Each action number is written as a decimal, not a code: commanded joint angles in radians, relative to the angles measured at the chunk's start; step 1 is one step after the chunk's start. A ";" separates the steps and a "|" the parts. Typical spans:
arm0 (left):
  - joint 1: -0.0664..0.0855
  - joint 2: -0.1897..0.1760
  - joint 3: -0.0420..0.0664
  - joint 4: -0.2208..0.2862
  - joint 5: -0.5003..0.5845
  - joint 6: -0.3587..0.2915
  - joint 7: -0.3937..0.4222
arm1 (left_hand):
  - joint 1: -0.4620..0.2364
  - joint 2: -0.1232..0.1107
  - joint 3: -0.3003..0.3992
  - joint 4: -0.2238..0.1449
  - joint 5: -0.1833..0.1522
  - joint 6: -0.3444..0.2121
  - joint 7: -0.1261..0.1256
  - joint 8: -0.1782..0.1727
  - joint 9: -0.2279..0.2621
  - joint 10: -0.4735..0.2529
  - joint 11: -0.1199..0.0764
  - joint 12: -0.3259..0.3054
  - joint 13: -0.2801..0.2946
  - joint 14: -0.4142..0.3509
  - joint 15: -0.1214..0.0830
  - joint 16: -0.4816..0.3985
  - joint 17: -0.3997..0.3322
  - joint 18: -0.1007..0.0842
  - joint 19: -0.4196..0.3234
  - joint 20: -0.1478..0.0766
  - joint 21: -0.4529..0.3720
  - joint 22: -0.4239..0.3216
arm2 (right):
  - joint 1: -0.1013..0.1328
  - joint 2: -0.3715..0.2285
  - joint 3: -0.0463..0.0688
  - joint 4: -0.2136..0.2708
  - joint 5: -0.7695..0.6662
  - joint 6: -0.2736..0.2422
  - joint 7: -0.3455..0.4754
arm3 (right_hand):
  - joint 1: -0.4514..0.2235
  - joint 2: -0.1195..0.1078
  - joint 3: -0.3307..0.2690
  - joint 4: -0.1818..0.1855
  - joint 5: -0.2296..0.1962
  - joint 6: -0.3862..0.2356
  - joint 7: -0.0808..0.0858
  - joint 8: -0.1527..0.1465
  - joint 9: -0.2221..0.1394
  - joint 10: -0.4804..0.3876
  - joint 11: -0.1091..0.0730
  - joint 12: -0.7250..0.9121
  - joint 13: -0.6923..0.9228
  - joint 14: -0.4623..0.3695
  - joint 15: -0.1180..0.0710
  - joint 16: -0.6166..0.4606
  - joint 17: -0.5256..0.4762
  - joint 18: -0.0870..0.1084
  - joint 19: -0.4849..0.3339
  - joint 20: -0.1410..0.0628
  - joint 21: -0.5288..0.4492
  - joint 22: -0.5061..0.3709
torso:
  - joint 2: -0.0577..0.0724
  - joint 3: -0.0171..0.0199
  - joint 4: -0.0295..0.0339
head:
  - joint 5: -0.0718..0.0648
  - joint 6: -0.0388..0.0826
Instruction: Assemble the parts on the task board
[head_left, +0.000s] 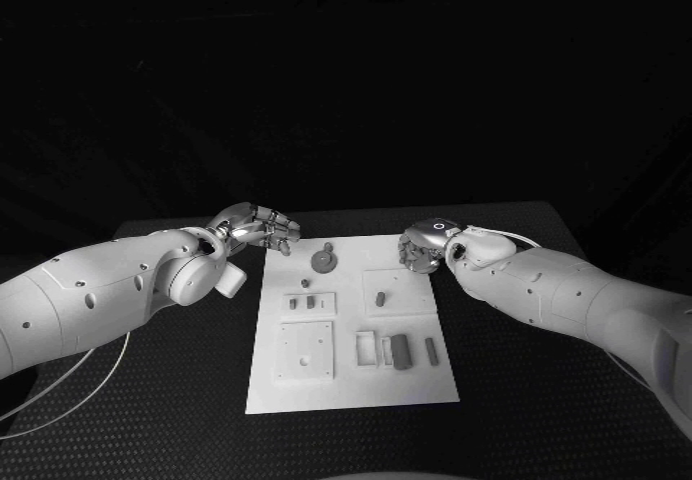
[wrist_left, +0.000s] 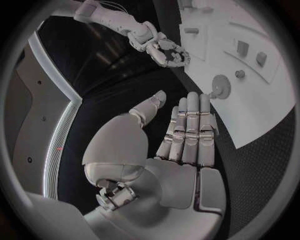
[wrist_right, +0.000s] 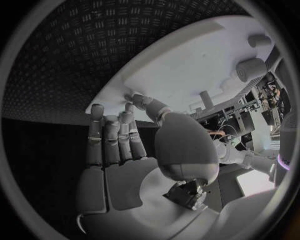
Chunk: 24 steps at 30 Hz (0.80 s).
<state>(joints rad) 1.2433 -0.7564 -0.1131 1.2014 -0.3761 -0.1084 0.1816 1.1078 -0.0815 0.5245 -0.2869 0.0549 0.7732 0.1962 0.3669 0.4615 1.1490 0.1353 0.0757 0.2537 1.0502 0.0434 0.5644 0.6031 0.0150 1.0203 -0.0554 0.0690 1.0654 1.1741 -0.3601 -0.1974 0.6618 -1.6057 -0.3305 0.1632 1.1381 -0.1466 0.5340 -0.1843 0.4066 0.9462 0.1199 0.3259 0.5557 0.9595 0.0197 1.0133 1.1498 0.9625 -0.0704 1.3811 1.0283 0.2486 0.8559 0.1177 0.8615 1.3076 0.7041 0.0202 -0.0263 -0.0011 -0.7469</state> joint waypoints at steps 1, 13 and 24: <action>0.003 0.001 0.001 0.004 -0.003 0.006 0.005 | 0.008 -0.004 -0.005 0.001 -0.002 -0.007 0.007 0.005 -0.001 -0.009 -0.001 -0.001 0.000 0.008 0.001 -0.005 0.001 -0.002 -0.001 0.001 -0.001 -0.002 | -0.001 0.001 -0.001 0.003 0.006 0.000 -0.020 | -0.014 -0.002 -0.003 0.009 0.002 0.013 0.008 -0.006 -0.002 -0.003 0.003 0.004 -0.003 -0.010 0.000 0.008 -0.006 0.013 0.002 -0.007 0.005 0.017 | 0.000 0.0000 -0.0003 | 0.000 0.000; 0.004 0.002 0.001 0.004 -0.005 0.006 0.001 | 0.009 -0.004 -0.005 0.001 -0.002 -0.008 0.007 0.005 -0.002 -0.010 -0.001 -0.001 0.000 0.008 0.001 -0.006 0.002 -0.002 0.000 0.001 -0.001 -0.002 | -0.001 0.013 -0.001 -0.004 -0.022 0.007 -0.050 | -0.019 -0.008 -0.011 0.021 0.001 0.044 -0.004 0.007 0.007 0.002 -0.007 0.017 -0.016 -0.010 -0.006 0.027 -0.028 0.013 0.010 -0.013 0.009 0.017 | 0.000 0.0001 0.0002 | -0.003 0.002; 0.006 0.001 0.001 0.008 -0.010 0.006 -0.001 | 0.010 -0.005 -0.004 0.000 -0.002 -0.009 0.007 0.006 -0.003 -0.010 -0.001 -0.001 0.000 0.008 0.001 -0.007 0.003 -0.002 -0.001 0.001 -0.001 -0.003 | -0.004 0.018 -0.005 -0.004 -0.052 0.019 -0.076 | -0.022 -0.006 -0.016 0.025 0.002 0.050 -0.008 0.009 0.012 0.005 -0.011 0.022 -0.023 -0.008 -0.010 0.036 -0.038 0.013 0.015 -0.016 0.011 0.016 | 0.000 0.0002 0.0001 | -0.004 0.001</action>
<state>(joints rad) 1.2469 -0.7567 -0.1131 1.2059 -0.3809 -0.1086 0.1768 1.1117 -0.0854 0.5245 -0.2869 0.0549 0.7697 0.1997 0.3669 0.4598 1.1456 0.1318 0.0757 0.2537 1.0502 0.0434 0.5644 0.6050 0.0150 1.0203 -0.0553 0.0689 1.0636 1.1737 -0.3434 -0.2003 0.6580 -1.6265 -0.3281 0.1062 1.1188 -0.1580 0.5175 -0.1599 0.4066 0.9910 0.1113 0.3309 0.5657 0.9635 0.0160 1.0287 1.1275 0.9542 -0.0720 1.4126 0.9909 0.2487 0.8684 0.1053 0.8695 1.3074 0.7038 0.0201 -0.0261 -0.0053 -0.7449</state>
